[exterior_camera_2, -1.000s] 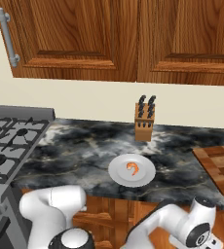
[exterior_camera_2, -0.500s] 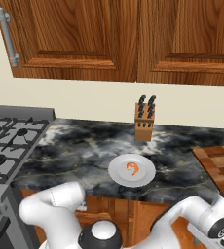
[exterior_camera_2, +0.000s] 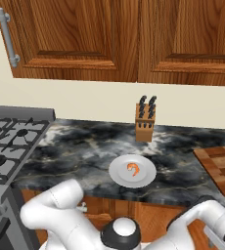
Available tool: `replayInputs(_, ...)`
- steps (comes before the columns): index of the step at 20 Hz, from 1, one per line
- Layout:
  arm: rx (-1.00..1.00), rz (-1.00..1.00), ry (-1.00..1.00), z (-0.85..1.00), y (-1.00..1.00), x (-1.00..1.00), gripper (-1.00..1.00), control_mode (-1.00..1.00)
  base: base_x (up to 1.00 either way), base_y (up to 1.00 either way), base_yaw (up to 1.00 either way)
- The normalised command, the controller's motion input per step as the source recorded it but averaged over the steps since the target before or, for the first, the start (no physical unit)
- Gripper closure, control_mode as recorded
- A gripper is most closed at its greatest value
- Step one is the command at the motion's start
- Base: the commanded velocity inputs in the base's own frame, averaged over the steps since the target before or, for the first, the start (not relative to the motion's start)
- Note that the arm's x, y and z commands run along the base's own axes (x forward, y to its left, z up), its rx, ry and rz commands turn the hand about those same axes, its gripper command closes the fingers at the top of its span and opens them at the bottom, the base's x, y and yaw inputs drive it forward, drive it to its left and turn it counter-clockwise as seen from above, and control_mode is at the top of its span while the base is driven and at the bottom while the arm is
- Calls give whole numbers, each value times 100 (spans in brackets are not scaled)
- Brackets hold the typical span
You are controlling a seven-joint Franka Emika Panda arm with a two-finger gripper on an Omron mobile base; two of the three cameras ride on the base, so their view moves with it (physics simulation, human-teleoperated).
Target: Pick up the knife from the drawer and place it on the cutting board. Then place the meat from the plate to the cutting board.
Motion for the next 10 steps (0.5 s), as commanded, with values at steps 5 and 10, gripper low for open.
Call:
replayInputs(5,-1,-1,-1,-34,-21,6,-100,-100,0,0,0)
replayInputs(10,0,1,-1,-22,-45,2,-100,-100,0,0,0)
